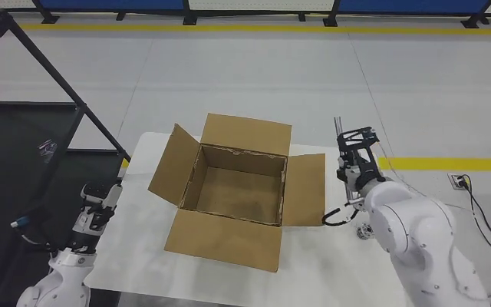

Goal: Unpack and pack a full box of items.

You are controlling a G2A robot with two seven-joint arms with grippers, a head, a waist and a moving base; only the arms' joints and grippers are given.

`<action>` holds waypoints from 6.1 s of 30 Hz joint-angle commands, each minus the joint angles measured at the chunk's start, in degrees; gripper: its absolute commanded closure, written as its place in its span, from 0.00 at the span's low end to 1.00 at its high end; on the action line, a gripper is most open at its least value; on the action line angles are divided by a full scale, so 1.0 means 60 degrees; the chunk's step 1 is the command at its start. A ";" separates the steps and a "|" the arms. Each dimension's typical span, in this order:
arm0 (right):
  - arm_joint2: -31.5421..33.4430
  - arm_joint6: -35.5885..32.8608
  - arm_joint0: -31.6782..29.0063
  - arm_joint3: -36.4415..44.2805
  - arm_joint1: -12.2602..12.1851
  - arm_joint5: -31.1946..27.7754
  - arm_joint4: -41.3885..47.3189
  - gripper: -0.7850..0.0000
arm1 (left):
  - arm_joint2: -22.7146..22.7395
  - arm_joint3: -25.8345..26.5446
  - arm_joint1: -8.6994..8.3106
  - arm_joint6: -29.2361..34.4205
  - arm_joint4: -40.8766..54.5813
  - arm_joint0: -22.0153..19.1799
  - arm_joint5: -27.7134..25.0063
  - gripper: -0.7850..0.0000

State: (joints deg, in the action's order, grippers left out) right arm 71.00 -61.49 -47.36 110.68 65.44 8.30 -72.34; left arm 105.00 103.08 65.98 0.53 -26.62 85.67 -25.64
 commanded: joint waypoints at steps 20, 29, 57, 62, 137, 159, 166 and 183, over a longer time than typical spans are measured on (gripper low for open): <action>-0.7333 0.2428 0.6209 -1.0927 0.3440 -0.4678 0.4807 1.00 | 0.0913 -0.0026 0.0066 -0.0509 0.0638 0.0791 0.0145 0.00; -0.8248 0.3624 0.6228 -1.3731 0.4839 -0.4231 0.4619 1.00 | 0.0753 -0.0048 0.0074 -0.0263 0.0539 0.0568 0.0118 0.00; -0.7905 0.4981 0.7208 -1.6194 0.5949 -0.6182 0.4764 0.33 | 0.0610 -0.0250 0.0103 -0.0017 0.0389 0.0265 0.0080 0.00; -0.7660 0.5361 0.7384 -1.5937 0.5628 -0.6728 0.4761 0.29 | 0.0451 -0.0258 0.0107 0.0084 0.0310 0.0124 0.0054 0.00; 0.3896 -0.0389 -0.2932 -0.0519 0.0347 -0.0777 0.1551 1.00 | -0.0522 -0.0274 0.0119 0.0516 -0.0378 -0.0448 0.0097 0.00; -0.5123 0.0890 0.4818 -0.7337 0.2416 -0.2305 0.4070 1.00 | 0.0737 -0.0334 0.0134 -0.0328 0.0570 0.0399 0.0053 0.00; -0.6899 0.1978 0.6060 -1.1477 0.3974 -0.2847 0.5355 1.00 | 0.0826 -0.0316 0.0137 -0.0222 0.0608 0.0421 0.0075 0.00; -0.7624 0.3331 0.6682 -1.5271 0.5741 -0.3254 0.5485 0.45 | 0.0707 -0.0348 0.0142 -0.0017 0.0477 0.0232 0.0040 0.00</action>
State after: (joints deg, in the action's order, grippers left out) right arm 25.24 -41.58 -7.36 19.46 99.70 -11.02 -39.41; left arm 109.24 100.98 66.82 0.44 -23.75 87.03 -25.40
